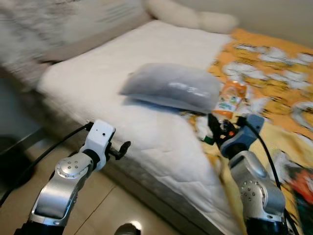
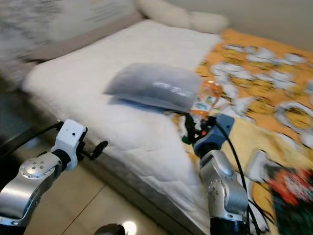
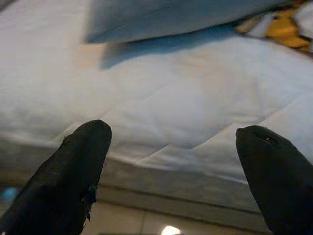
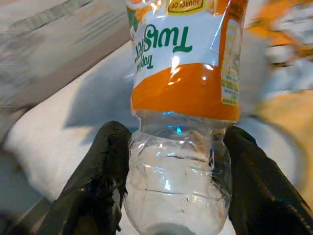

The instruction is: Clean up the room

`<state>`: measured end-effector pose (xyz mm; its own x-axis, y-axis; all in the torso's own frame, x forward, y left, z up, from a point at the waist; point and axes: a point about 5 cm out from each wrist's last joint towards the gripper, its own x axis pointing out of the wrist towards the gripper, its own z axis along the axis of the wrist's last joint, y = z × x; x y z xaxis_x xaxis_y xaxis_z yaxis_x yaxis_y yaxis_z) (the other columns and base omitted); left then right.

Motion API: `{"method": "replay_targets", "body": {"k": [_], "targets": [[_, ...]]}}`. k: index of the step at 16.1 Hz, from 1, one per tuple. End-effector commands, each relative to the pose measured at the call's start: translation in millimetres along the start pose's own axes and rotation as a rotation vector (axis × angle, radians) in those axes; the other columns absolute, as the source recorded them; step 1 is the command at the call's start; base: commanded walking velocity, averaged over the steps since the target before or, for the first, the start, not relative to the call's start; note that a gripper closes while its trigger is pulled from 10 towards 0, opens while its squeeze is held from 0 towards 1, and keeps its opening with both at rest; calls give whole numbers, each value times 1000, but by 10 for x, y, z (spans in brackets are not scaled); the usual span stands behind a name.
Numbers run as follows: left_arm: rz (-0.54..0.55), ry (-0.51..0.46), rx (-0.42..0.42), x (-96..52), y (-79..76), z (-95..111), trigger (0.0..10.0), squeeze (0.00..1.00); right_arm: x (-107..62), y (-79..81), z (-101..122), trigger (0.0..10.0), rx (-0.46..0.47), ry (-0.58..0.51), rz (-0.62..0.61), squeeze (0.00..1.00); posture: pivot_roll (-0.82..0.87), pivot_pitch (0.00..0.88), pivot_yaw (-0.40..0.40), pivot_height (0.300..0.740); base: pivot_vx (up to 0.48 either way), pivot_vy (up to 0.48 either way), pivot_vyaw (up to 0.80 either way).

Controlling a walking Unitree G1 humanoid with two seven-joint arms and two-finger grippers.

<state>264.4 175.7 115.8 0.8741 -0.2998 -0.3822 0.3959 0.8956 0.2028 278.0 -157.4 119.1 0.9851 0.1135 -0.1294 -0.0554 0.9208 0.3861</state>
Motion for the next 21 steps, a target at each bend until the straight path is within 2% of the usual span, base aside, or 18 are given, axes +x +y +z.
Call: {"method": "replay_targets", "body": {"k": [1,2,3,5,8,10,13,15,18,20,21], "targets": [[29,-30,-2,12,17,49,10000,0,-23,80,-26,10000,-29,13,36,0,-7,0,31,740,0,0,800],[47,-60,-34,28,-14,64,10000,0,-24,188,-119,10000,56,42,81,0,-8,0,37,740,0,0,800],[49,-64,-60,31,-39,43,10000,0,-31,235,-151,10000,71,51,103,0,-15,0,47,740,0,0,800],[78,-63,-96,27,-19,11,10000,0,-55,267,-176,10000,46,60,114,0,-19,0,46,740,0,0,800],[116,-78,-107,39,11,17,10000,0,-61,289,-143,10000,17,53,151,0,-20,0,37,740,0,0,787],[119,-80,-107,38,-5,15,10000,0,-47,252,-143,10000,11,53,129,0,-5,0,24,740,0,0,769],[152,-80,-117,23,50,14,10000,0,-49,233,-181,10000,22,65,113,0,-1,0,10,740,0,0,767],[150,-97,-139,71,32,58,10000,0,-34,196,-175,10000,-1,69,114,0,2,0,5,740,0,0,759],[152,-105,-162,66,49,69,10000,0,-15,173,-203,10000,-16,75,104,0,3,0,8,740,0,0,748],[176,-130,-70,69,99,103,10000,0,36,253,-176,10000,-27,73,134,0,18,0,-2,740,0,0,753],[166,-154,-91,74,111,143,10000,0,59,258,-183,10000,-39,80,121,0,16,0,5,740,0,0,0]]}}
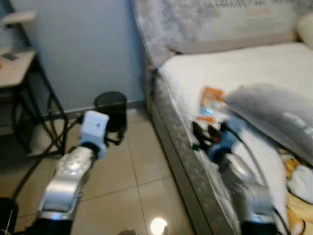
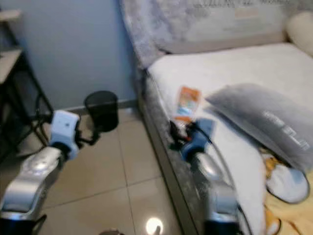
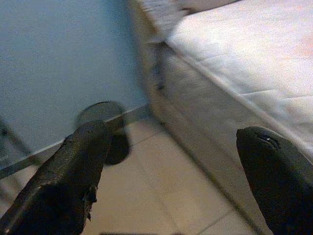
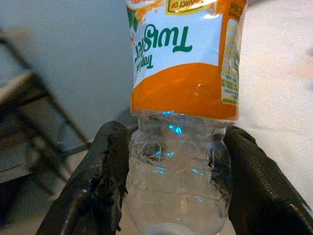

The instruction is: Clean up the room

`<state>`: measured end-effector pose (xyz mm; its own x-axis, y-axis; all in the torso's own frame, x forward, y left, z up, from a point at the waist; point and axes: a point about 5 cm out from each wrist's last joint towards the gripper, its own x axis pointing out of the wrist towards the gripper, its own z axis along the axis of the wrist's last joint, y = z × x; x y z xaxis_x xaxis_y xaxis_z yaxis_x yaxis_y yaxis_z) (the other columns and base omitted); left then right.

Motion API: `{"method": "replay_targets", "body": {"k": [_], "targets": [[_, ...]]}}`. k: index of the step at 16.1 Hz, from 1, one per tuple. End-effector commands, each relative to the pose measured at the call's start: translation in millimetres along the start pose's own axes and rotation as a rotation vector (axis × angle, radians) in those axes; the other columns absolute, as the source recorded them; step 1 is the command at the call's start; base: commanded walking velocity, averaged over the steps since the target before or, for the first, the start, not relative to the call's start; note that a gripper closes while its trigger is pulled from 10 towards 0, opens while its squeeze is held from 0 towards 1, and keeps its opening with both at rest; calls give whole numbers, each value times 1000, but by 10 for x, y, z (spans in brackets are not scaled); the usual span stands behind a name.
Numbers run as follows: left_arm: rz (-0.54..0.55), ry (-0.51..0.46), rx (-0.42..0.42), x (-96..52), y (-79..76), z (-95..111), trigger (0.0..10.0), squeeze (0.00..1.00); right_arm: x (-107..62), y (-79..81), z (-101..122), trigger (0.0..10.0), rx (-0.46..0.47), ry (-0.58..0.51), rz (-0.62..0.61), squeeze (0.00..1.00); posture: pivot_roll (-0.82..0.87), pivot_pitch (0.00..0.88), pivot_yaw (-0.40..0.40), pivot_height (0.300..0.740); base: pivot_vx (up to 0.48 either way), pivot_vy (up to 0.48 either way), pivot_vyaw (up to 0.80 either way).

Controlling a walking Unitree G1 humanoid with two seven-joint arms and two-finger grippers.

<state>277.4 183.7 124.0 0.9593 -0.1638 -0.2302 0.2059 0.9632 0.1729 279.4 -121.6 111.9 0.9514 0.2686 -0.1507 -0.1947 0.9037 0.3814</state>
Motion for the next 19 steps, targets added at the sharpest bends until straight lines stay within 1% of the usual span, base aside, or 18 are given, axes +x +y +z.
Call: {"method": "replay_targets", "body": {"k": [1,2,3,4,5,6,7,8,9,10,11,12,13,14,15,17,18,19], "targets": [[-27,-29,-18,14,-39,60,10000,0,0,-29,32,10000,-28,-12,-11,0,11,0,10,740,0,0,0],[-35,-32,-28,11,-41,57,10000,0,17,-11,56,10000,-72,-18,-8,0,6,0,8,740,0,0,0],[-35,-31,-28,10,-41,52,10000,0,29,-26,65,10000,-139,-18,-30,0,5,0,7,740,0,0,0],[-31,-33,-28,10,-42,51,10000,0,26,-19,59,10000,-208,-13,15,0,4,0,7,740,0,0,0],[-32,-38,-27,15,-47,50,10000,0,17,-80,51,10000,-168,17,-27,0,3,0,7,740,0,0,0],[-34,-40,-27,17,-51,53,10000,0,8,-107,44,10000,-115,43,-49,0,6,0,5,740,0,0,0],[-36,-43,-28,22,-53,62,10000,0,1,-103,67,10000,-48,32,-25,0,4,0,4,740,0,0,0],[-34,-44,-31,25,-44,64,10000,0,5,-101,67,10000,-121,31,-30,0,0,0,4,740,0,0,0],[-31,-46,-35,26,-37,66,10000,0,26,-89,96,10000,-224,0,-29,0,0,0,4,740,0,0,0],[-30,-49,-38,30,-33,74,10000,0,52,-21,165,10000,-260,-108,35,0,2,0,4,740,277,0,0],[-30,-52,-39,37,-38,84,10000,0,72,-38,171,10000,-304,-111,-9,0,5,0,4,740,292,0,0],[-32,-55,-39,39,-40,92,10000,0,67,-1,155,10000,-258,-78,55,0,7,0,1,740,315,0,0],[-32,-57,-39,39,-35,98,10000,0,46,33,167,10000,-220,-95,84,0,6,0,1,740,322,0,0],[-28,-56,-40,38,-25,93,10000,0,39,39,147,10000,-181,-78,85,0,4,0,1,740,337,0,0],[-25,-55,-40,38,-21,90,10000,0,38,58,132,10000,-198,-67,104,0,4,0,1,740,345,0,0],[-31,-55,-37,44,-37,99,10000,0,62,47,100,10000,-191,-69,84,0,6,0,5,740,354,0,800],[-34,-54,-33,49,-44,103,10000,0,75,43,118,10000,-201,-88,71,0,6,0,5,740,349,0,800],[-38,-56,-32,57,-43,117,10000,0,99,69,140,10000,-162,-93,67,0,2,0,10,740,352,0,0]]}}
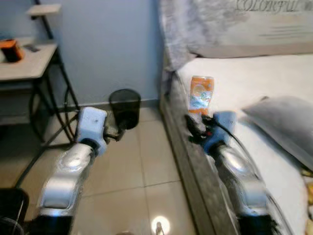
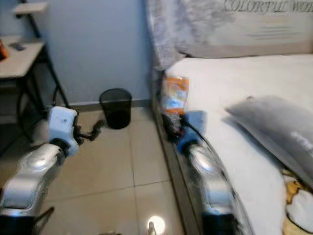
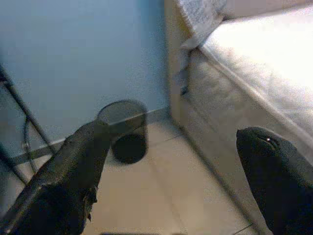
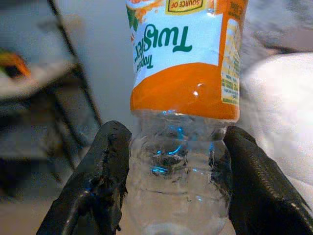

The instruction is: Clean up the room

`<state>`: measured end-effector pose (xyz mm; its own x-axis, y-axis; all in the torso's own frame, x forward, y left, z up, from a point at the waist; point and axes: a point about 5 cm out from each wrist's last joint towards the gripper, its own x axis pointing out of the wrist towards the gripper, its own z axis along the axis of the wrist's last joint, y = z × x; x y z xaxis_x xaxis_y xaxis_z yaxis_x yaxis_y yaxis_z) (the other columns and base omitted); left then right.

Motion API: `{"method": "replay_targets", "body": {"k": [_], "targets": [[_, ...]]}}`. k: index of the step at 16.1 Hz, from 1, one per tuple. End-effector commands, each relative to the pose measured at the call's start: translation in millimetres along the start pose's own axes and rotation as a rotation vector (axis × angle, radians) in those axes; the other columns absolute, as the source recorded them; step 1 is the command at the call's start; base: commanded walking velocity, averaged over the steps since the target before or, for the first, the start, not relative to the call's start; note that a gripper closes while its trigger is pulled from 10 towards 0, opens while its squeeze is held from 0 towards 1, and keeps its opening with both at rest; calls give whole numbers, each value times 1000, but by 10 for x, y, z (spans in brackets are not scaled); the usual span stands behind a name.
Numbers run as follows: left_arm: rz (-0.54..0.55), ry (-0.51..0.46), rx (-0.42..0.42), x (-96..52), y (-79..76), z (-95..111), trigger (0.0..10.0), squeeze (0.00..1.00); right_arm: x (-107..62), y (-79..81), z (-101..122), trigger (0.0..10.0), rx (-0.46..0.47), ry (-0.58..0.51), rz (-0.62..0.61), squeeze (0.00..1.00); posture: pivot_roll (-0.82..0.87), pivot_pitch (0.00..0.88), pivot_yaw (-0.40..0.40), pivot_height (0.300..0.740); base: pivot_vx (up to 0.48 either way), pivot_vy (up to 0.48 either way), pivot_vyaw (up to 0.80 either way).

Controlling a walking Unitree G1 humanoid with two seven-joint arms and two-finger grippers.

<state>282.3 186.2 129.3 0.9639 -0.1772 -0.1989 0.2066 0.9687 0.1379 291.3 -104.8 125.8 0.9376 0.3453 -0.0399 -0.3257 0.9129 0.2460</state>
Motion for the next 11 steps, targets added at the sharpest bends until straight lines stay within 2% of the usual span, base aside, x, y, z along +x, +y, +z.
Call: {"method": "replay_targets", "body": {"k": [1,5,6,8,10,11], "targets": [[-32,-22,2,30,-89,60,10000,0,-43,-97,29,10000,-1,-3,-24,0,-2,0,12,740,356,0,0],[-43,-24,10,54,-107,75,10000,0,-21,-77,24,10000,24,1,-2,0,6,0,11,740,355,0,0],[-39,-25,6,62,-88,85,10000,0,-4,-31,30,10000,-42,2,33,0,1,0,13,740,352,0,0],[-36,-22,7,67,-80,76,10000,0,-3,-12,20,10000,-79,8,45,0,-4,0,12,740,352,0,0],[-36,-21,10,71,-78,76,10000,0,-4,-66,-3,10000,-59,25,2,0,-5,0,13,740,354,0,800],[-36,-22,14,78,-75,86,10000,0,3,-121,-10,10000,-37,30,-41,0,-1,0,11,740,356,0,0]]}}
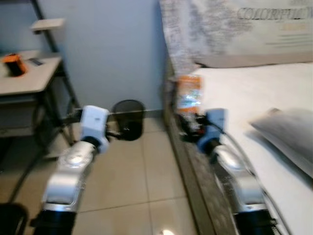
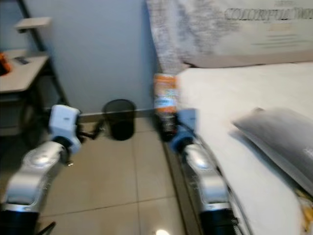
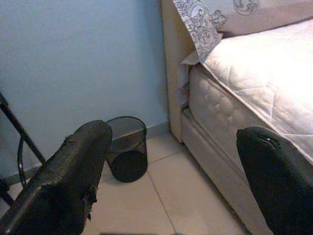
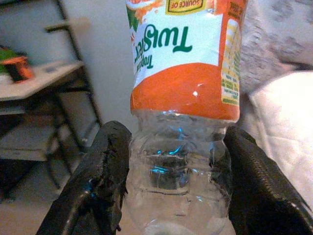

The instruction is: Clean up the room

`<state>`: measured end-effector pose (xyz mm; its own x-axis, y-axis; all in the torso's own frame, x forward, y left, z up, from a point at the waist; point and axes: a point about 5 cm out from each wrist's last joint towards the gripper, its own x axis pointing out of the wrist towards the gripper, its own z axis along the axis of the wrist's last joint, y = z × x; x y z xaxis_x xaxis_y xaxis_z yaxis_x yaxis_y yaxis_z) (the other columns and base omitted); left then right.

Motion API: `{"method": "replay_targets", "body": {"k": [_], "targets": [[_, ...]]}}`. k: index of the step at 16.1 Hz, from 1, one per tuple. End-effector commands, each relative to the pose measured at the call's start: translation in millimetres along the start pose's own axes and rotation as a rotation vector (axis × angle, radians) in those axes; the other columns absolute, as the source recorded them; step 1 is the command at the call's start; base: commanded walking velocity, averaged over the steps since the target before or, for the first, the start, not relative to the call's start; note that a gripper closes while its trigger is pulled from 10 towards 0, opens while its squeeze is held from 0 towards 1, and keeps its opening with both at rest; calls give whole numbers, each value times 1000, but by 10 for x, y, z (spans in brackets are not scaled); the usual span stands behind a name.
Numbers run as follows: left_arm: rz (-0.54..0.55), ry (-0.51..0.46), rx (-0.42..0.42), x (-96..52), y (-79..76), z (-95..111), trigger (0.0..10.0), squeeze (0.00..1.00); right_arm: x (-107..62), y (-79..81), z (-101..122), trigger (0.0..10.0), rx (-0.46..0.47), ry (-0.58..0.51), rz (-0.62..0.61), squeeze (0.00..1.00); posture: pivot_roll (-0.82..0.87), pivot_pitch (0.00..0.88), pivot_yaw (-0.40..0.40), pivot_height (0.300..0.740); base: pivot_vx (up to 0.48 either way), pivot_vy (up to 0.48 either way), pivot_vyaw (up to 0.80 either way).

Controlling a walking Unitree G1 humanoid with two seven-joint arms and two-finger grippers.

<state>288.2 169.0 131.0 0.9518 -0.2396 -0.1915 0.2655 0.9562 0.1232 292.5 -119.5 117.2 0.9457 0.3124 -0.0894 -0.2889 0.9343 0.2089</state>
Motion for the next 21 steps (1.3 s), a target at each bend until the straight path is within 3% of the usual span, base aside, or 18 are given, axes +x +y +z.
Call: {"method": "replay_targets", "body": {"k": [1,11,17,21], "targets": [[26,-8,19,-4,84,39,10000,0,43,18,41,10000,9,-7,-9,0,-5,0,12,740,352,0,0],[19,-13,24,28,89,51,10000,0,66,41,25,10000,38,3,3,0,1,0,12,740,354,0,0],[5,-15,25,32,46,47,10000,0,48,-26,10,10000,26,3,-30,0,8,0,1,740,352,0,0],[4,-21,26,46,55,57,10000,0,65,25,-4,10000,3,12,-8,0,0,0,-3,740,353,0,0]]}}
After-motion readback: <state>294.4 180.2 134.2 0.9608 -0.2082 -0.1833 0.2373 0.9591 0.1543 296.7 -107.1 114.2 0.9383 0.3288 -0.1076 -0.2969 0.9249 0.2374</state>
